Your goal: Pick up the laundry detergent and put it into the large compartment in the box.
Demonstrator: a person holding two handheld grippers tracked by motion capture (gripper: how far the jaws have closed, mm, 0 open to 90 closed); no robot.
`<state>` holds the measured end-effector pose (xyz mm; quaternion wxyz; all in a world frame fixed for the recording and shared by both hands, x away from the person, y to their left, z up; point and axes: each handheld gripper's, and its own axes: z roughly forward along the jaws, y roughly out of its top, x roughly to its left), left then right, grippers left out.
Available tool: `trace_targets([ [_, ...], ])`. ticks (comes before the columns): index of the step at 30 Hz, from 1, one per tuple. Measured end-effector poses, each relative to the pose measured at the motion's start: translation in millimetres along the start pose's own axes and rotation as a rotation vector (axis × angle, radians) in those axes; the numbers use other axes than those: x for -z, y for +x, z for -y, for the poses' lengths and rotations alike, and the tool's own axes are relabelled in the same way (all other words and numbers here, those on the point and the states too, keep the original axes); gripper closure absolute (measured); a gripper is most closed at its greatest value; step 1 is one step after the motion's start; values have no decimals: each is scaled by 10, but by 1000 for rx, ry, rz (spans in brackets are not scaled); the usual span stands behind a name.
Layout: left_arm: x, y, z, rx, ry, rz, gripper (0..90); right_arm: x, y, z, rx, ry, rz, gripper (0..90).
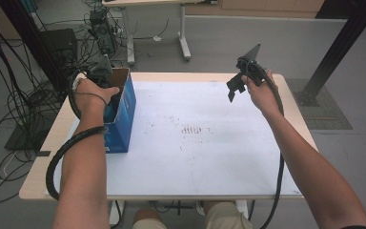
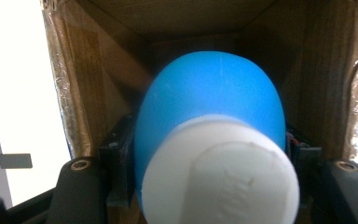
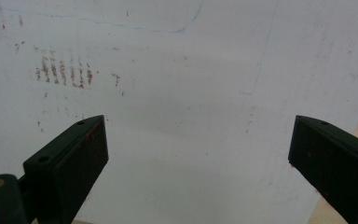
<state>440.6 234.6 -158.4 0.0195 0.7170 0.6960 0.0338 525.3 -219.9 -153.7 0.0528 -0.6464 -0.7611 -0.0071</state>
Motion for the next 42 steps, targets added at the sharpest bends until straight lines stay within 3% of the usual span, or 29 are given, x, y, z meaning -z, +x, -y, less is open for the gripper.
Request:
trace_targets([
  [7, 20, 5, 26, 2, -15, 9, 358, 1, -1, 1, 0, -1, -2, 45],
  [12, 163, -17, 66, 7, -54, 7, 333, 1, 5, 2, 4, -2, -3, 45],
  [26, 512, -50, 167, -18, -84, 0, 257, 20, 23, 32, 8, -9, -9, 45],
  [35, 816, -122, 280, -97, -132, 21, 179, 12, 26, 18, 6, -7, -8, 45],
  [42, 978, -302, 313, -226, -139, 47, 137, 30, 21, 13, -8, -6, -10, 45],
])
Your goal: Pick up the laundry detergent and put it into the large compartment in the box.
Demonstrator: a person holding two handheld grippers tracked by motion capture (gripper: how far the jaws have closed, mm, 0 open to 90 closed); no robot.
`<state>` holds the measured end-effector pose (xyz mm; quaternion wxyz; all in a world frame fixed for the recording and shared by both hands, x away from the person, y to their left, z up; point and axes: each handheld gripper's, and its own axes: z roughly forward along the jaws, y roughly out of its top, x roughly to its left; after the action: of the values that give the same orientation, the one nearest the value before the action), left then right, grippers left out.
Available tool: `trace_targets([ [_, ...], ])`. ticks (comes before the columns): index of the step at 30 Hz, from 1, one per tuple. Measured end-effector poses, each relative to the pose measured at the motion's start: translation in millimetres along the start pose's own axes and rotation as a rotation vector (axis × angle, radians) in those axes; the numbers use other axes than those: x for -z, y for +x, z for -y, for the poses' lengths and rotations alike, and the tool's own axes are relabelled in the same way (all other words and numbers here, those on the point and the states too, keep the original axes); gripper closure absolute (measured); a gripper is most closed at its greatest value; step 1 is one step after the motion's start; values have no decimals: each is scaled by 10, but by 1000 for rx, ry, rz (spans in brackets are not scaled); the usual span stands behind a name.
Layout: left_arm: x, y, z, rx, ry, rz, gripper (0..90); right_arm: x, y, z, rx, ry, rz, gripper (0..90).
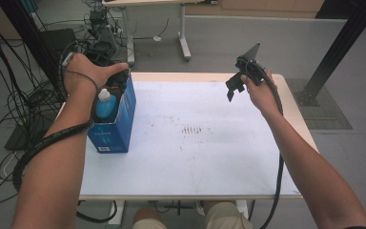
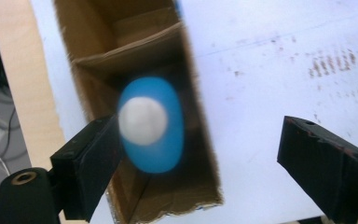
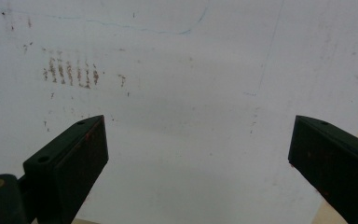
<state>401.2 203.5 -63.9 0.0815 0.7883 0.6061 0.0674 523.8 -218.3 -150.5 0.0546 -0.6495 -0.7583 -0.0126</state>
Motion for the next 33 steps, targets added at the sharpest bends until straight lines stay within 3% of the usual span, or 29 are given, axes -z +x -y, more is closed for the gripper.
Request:
trace_targets([
  [4, 38, -167, -30, -85, -2, -2, 135, 10, -7, 2, -1, -1, 3, 45],
  [16, 75, -751, -132, -436, 18, 22, 135, 28, -38, -6, -12, -1, 3, 45],
  [26, 126, -1118, -164, -638, 23, 43, 135, 16, -59, -31, -17, 4, -2, 45],
  [33, 85, -1245, -184, -729, 48, 57, 135, 16, -80, -29, -19, 2, -8, 45],
])
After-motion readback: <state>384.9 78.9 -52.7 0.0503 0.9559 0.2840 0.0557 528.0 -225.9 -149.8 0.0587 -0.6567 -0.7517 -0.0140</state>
